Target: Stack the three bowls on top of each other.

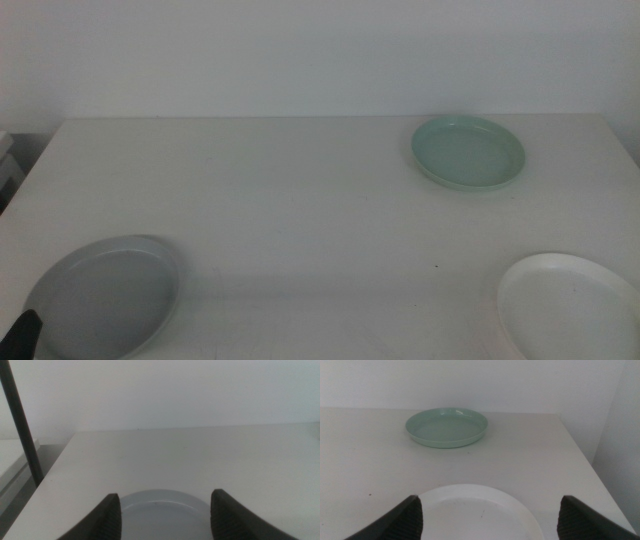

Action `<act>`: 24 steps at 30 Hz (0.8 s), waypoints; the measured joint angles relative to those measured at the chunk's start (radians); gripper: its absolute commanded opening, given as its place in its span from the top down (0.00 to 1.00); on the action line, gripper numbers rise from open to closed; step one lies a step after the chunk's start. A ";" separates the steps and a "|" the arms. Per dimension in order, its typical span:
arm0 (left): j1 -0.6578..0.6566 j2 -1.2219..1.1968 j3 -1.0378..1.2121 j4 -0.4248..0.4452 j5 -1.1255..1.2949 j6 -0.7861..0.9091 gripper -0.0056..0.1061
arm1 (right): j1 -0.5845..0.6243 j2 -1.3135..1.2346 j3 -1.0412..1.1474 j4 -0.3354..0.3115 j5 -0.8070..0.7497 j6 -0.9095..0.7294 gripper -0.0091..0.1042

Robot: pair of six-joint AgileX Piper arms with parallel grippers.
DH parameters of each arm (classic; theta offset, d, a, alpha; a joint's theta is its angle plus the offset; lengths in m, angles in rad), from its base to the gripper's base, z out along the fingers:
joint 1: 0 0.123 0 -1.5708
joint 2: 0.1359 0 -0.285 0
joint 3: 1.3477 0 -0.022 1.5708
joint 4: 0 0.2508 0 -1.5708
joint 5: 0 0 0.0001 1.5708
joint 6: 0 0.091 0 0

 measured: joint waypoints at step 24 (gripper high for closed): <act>0.000 0.000 0.000 0.000 0.000 0.000 0.40 | 0.000 0.393 -0.461 0.015 0.335 0.005 0.09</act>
